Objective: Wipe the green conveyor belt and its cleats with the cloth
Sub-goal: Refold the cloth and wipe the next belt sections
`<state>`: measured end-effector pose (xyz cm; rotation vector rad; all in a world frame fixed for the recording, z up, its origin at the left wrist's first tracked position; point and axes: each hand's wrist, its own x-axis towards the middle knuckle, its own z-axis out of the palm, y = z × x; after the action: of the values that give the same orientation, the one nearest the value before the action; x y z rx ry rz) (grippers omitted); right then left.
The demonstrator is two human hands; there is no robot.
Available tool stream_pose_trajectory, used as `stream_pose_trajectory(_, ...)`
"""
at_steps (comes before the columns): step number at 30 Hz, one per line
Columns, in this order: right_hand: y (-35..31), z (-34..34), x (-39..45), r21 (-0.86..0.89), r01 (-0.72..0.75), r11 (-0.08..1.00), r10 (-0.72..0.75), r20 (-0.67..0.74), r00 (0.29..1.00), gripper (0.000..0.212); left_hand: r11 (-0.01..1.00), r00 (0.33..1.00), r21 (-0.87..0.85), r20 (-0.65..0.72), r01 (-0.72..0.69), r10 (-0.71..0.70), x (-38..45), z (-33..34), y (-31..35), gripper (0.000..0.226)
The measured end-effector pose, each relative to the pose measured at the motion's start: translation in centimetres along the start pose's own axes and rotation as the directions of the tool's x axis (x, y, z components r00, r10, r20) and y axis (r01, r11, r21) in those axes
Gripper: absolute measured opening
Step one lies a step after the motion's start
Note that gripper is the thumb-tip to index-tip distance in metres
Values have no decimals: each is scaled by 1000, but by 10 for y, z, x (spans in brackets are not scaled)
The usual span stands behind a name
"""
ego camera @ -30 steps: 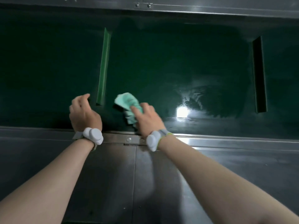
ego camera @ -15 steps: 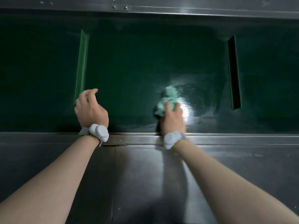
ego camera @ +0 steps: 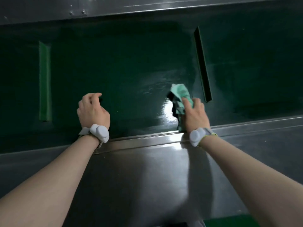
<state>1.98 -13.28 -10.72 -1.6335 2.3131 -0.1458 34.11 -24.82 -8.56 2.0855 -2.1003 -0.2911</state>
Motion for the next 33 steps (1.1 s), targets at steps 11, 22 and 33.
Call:
stream_pose_trajectory(11, -103, 35, 1, 79, -67, 995, 70, -39, 997, 50, 995, 964, 88, 264, -43, 18, 11, 20, 45, 45)
stream_pose_trajectory(22, -49, 7, 44, -140, 66, 988, -62, 36, 997, 58, 991, 983, 110, 178, -71, 51, 35, 14, 32, 41)
stream_pose_trajectory(33, -23, -27, 180, -219, -248, 944, 231, -102, 968, 41, 977, 977, 168, 186, -133, 101, 37, 14, 37, 45)
